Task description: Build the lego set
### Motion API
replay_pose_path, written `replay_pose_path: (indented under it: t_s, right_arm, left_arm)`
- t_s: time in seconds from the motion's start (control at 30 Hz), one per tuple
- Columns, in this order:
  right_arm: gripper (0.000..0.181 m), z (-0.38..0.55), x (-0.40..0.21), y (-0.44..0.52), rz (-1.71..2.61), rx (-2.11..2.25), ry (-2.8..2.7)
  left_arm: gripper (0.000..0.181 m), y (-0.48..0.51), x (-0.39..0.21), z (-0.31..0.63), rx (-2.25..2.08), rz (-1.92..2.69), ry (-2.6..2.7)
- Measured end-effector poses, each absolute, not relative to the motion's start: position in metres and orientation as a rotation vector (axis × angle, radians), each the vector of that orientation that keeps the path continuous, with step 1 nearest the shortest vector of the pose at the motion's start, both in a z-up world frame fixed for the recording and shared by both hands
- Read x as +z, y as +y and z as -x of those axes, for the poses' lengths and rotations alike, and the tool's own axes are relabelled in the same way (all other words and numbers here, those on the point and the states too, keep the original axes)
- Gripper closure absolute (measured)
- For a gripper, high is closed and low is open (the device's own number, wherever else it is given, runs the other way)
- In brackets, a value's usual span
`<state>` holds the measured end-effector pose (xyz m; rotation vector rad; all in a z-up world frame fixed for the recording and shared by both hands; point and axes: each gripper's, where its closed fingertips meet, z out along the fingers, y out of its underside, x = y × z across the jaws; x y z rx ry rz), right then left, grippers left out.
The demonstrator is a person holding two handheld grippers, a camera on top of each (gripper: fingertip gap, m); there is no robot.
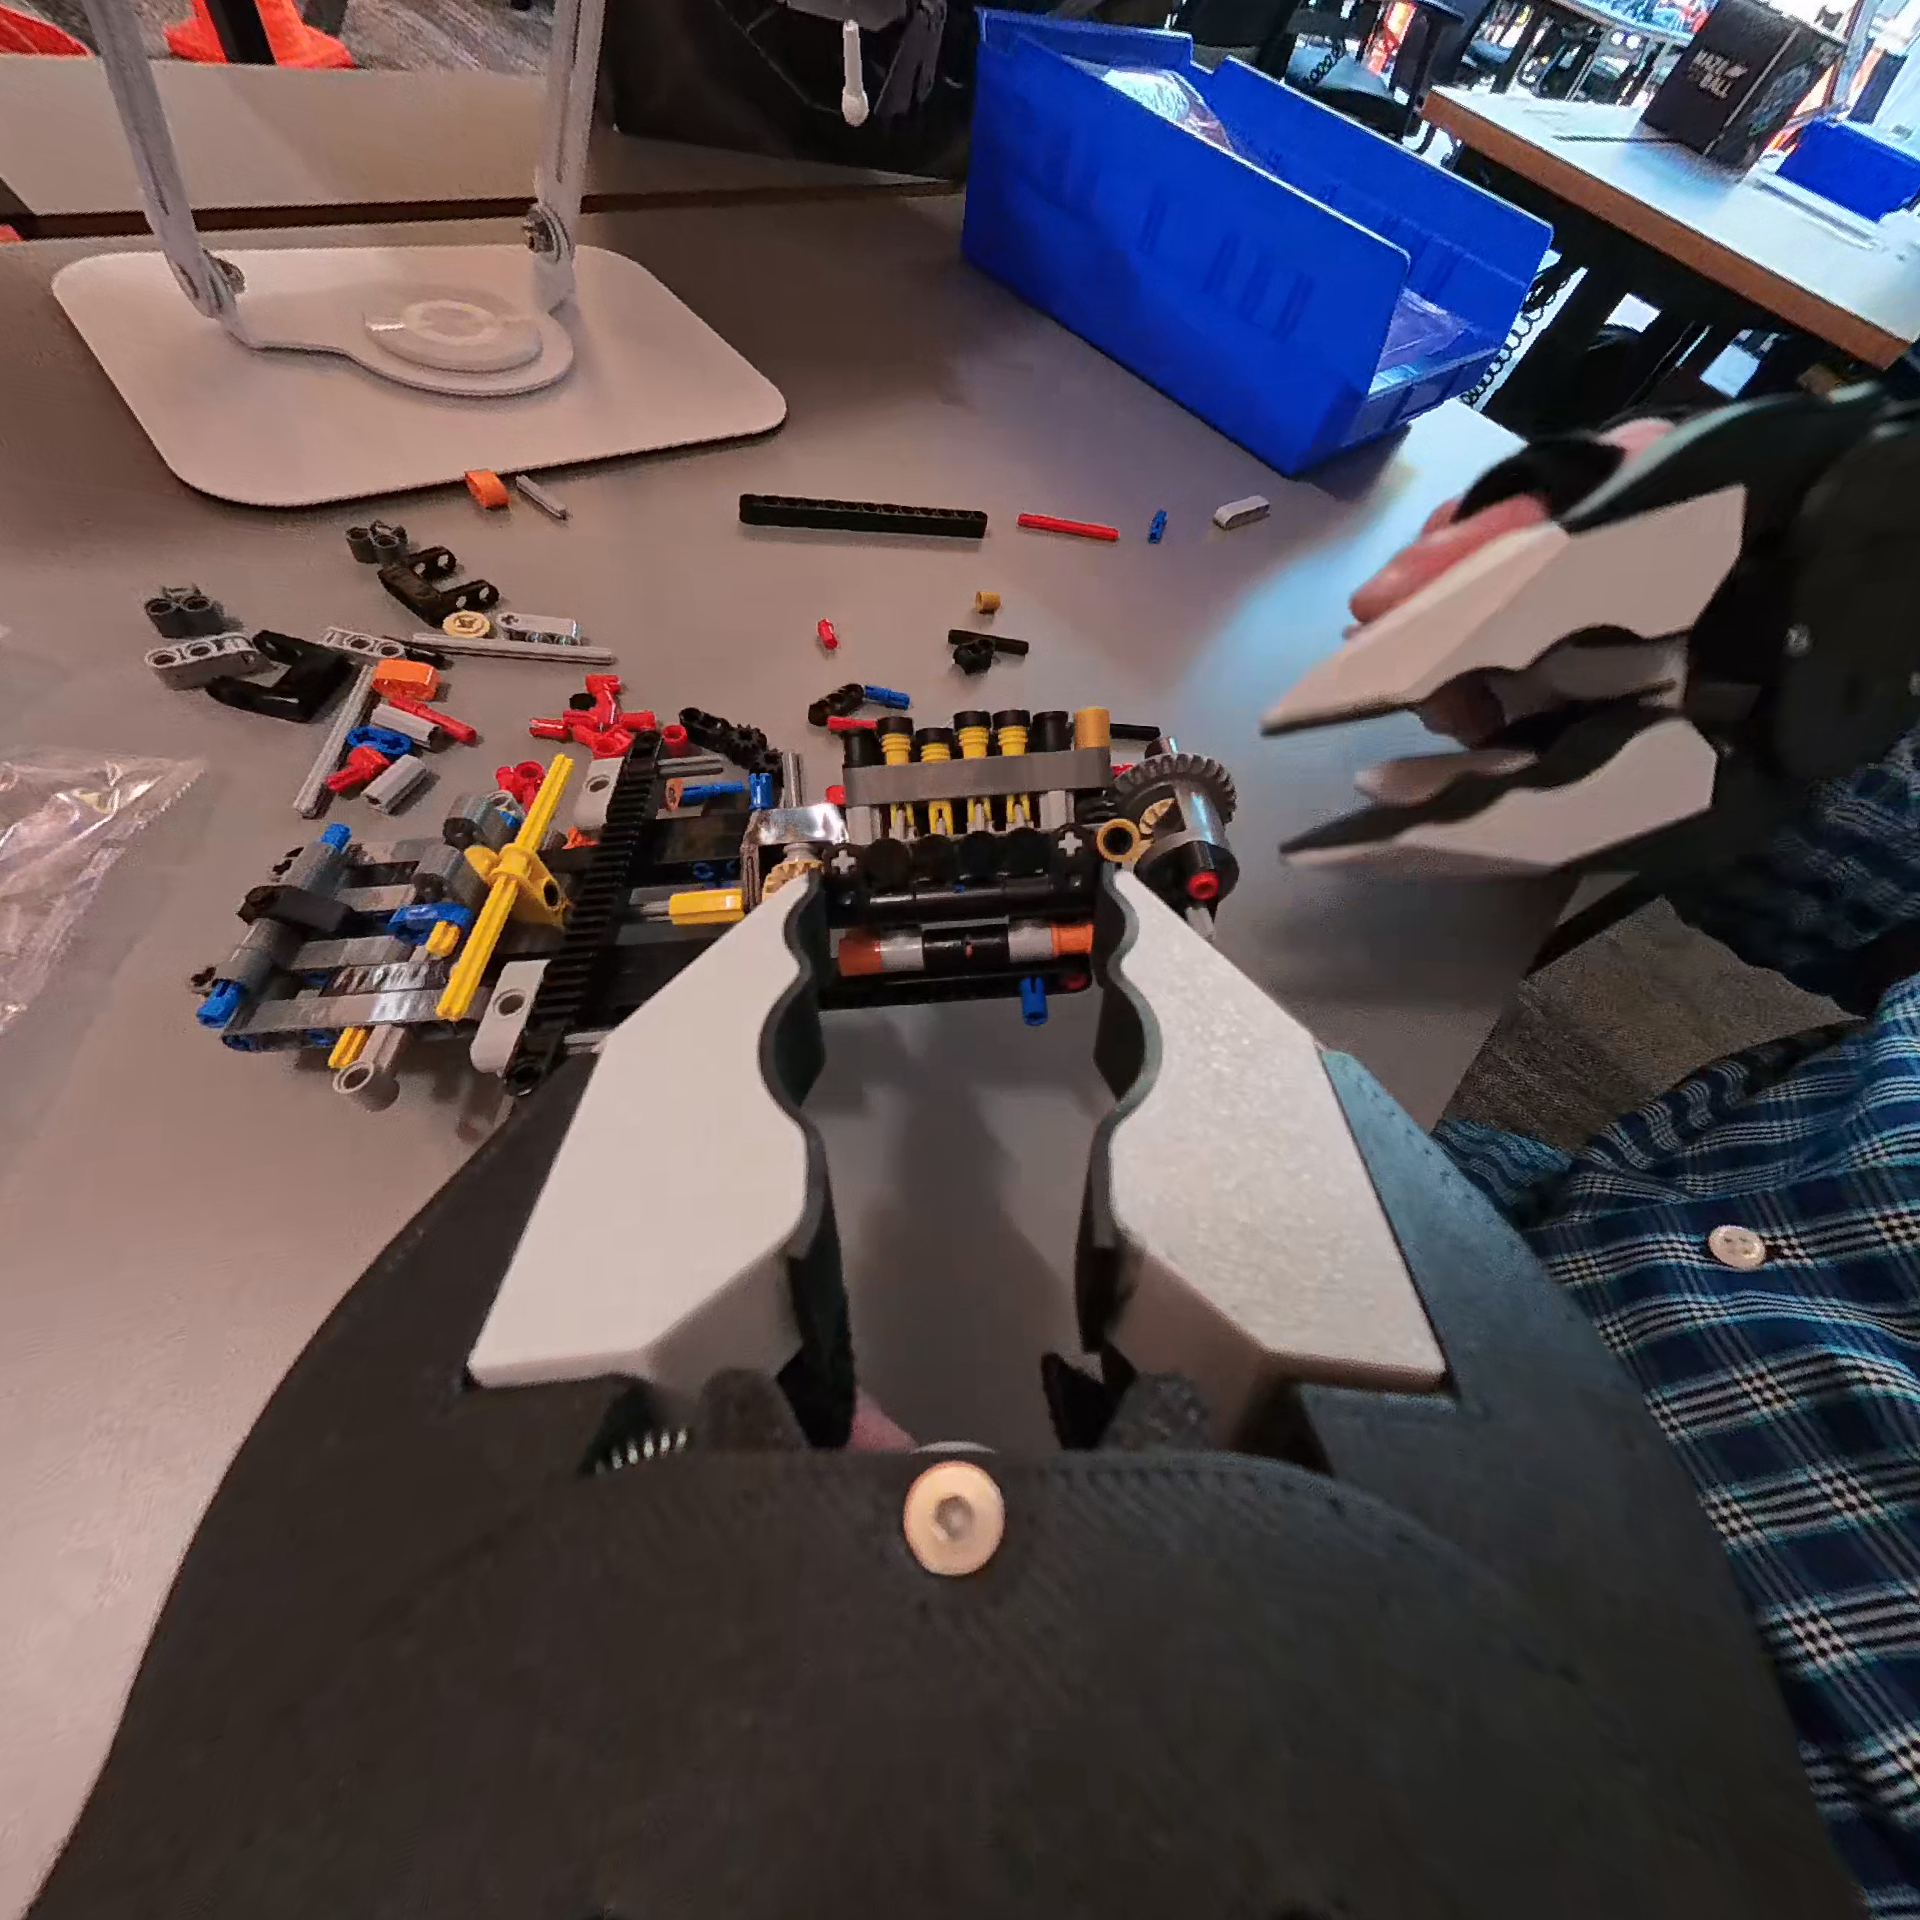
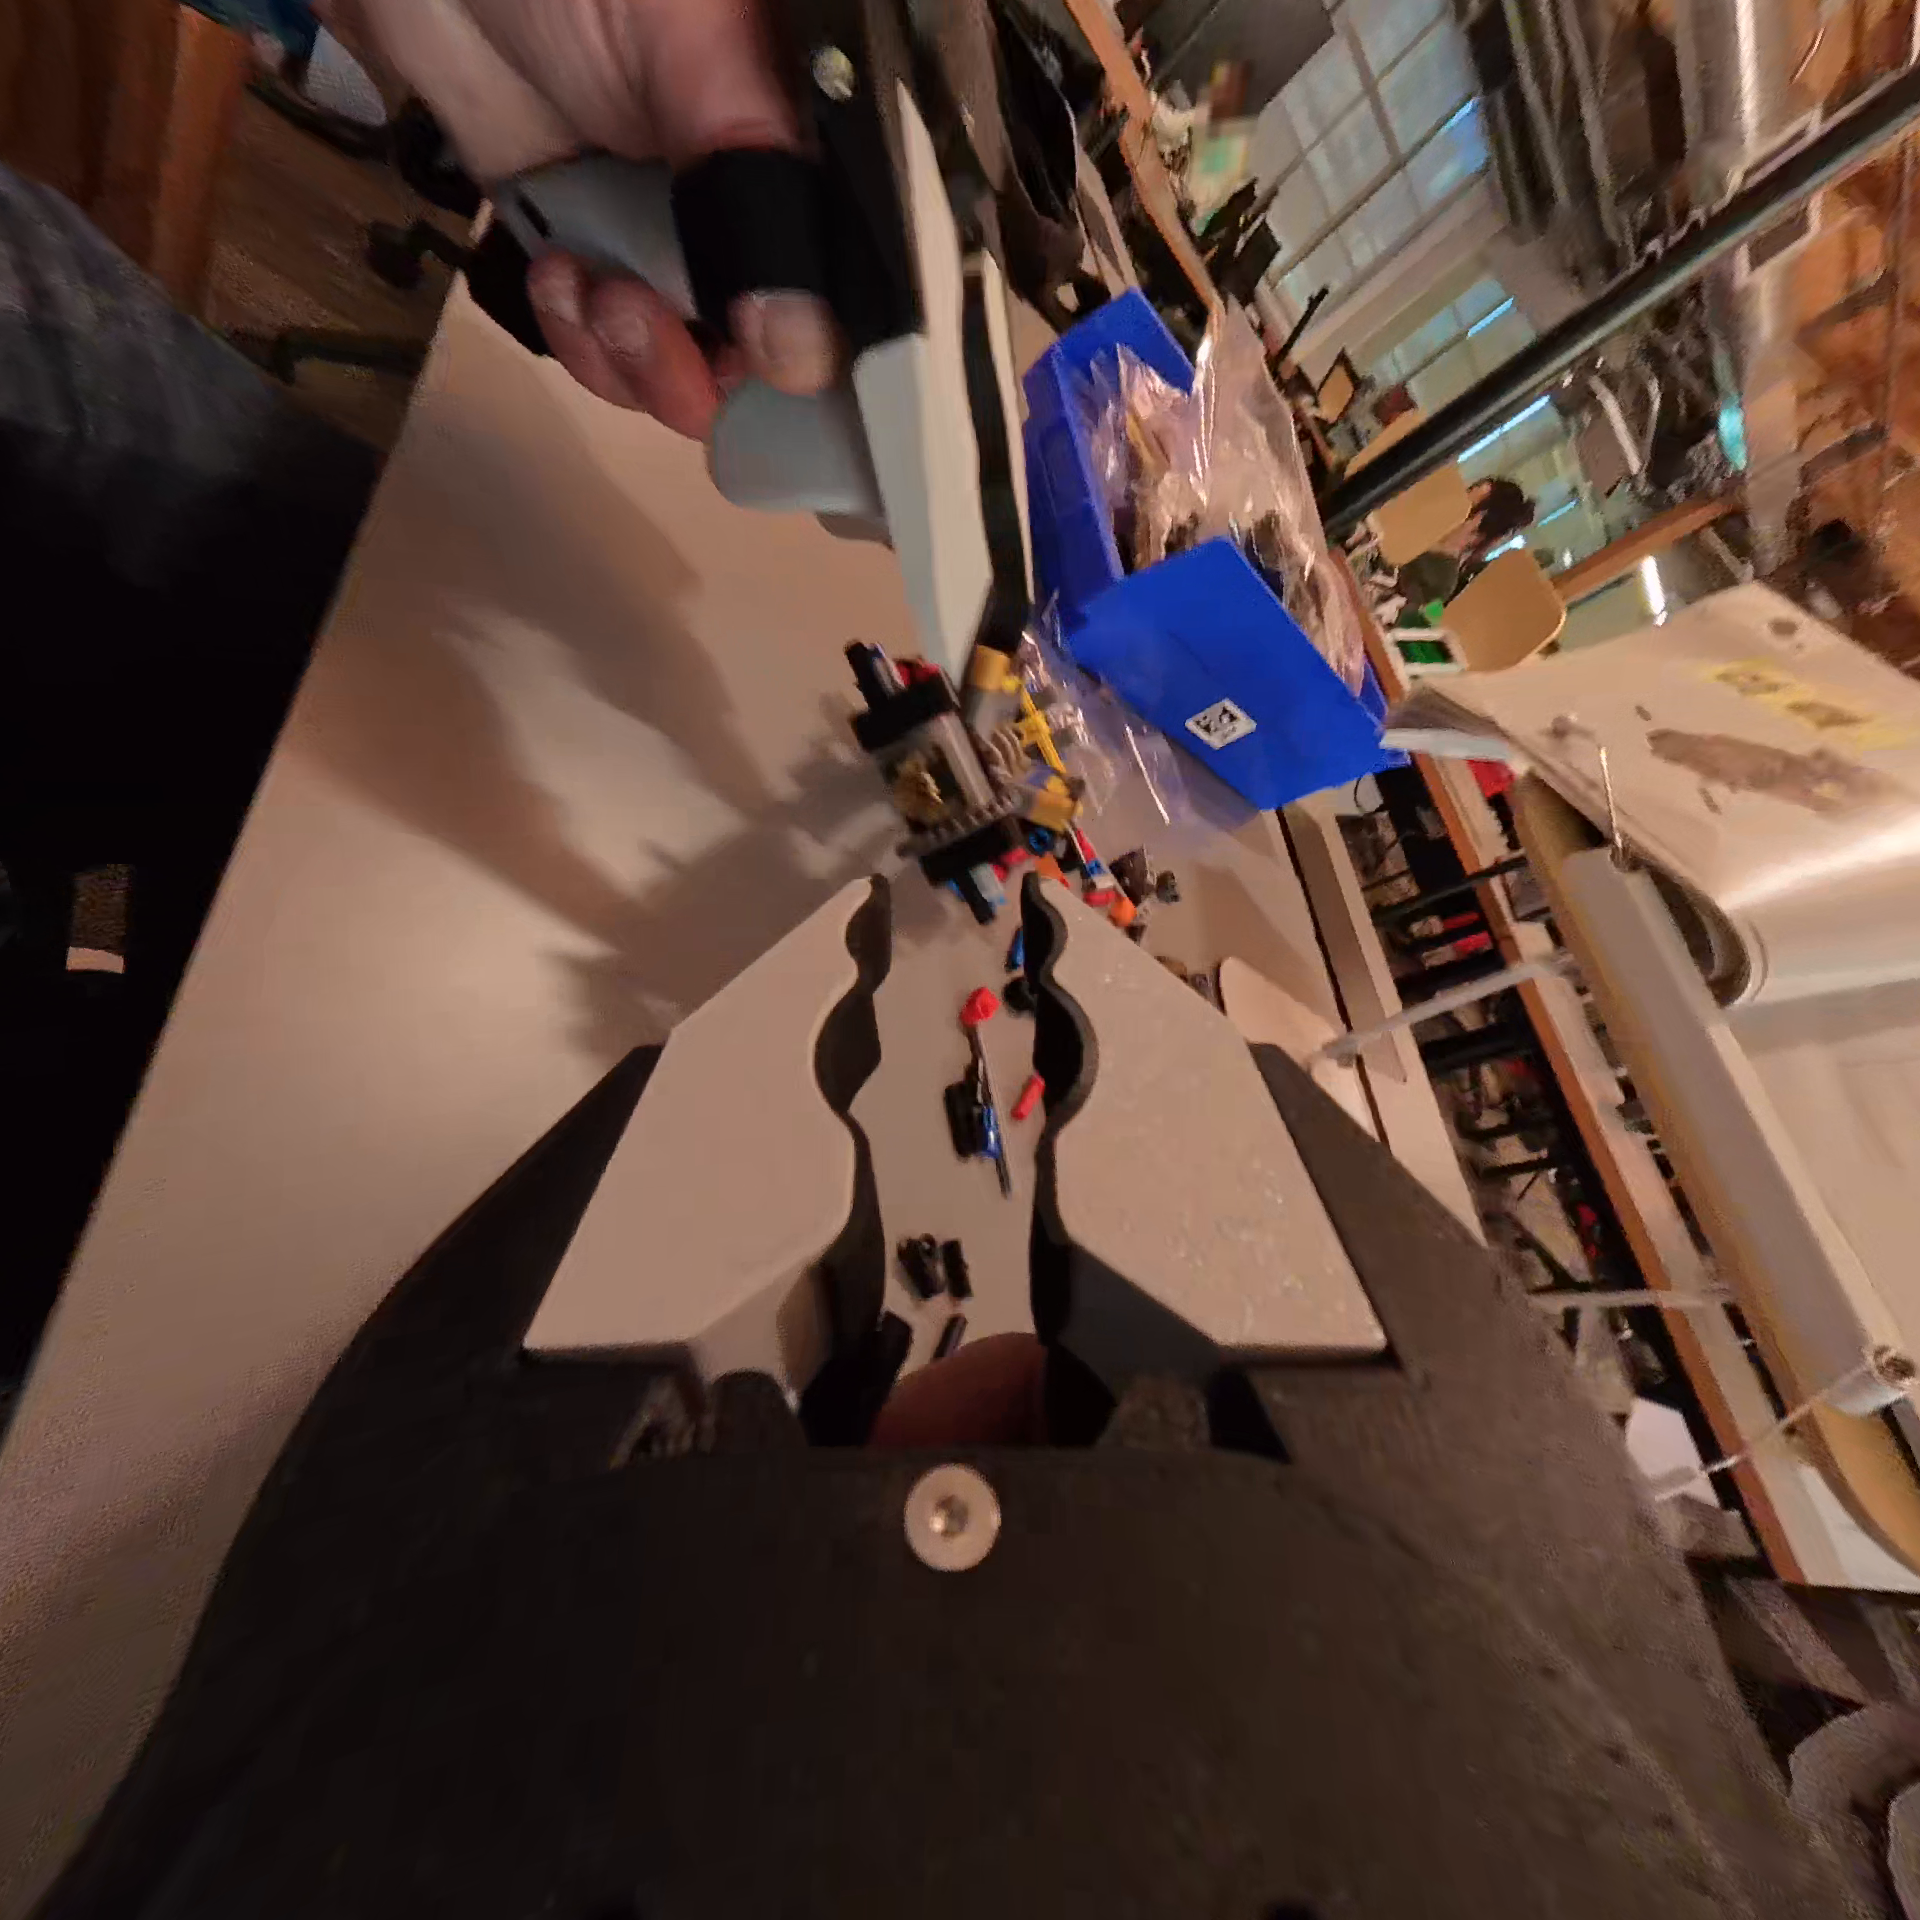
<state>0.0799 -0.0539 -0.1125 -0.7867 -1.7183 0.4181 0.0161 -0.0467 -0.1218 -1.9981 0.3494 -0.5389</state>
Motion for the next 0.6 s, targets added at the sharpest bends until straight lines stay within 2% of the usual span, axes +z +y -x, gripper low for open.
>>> replay_pose_path:
  t_s: [0.2,0.5,0.6]
  right_arm:
    - [0.175,-0.073,-0.117,-0.035,0.727,0.419,-1.819]
    - [0.174,-0.061,-0.121,-0.039,0.574,0.424,-1.882]
    - [0.179,-0.059,-0.123,-0.041,0.563,0.42,-1.888]
  left_arm:
    - [0.134,-0.048,-0.121,-0.015,-0.547,1.988,0.349]
    - [0.133,-0.05,-0.121,-0.014,-0.561,1.976,0.348]
    - [0.133,-0.051,-0.12,-0.014,-0.565,1.97,0.351]
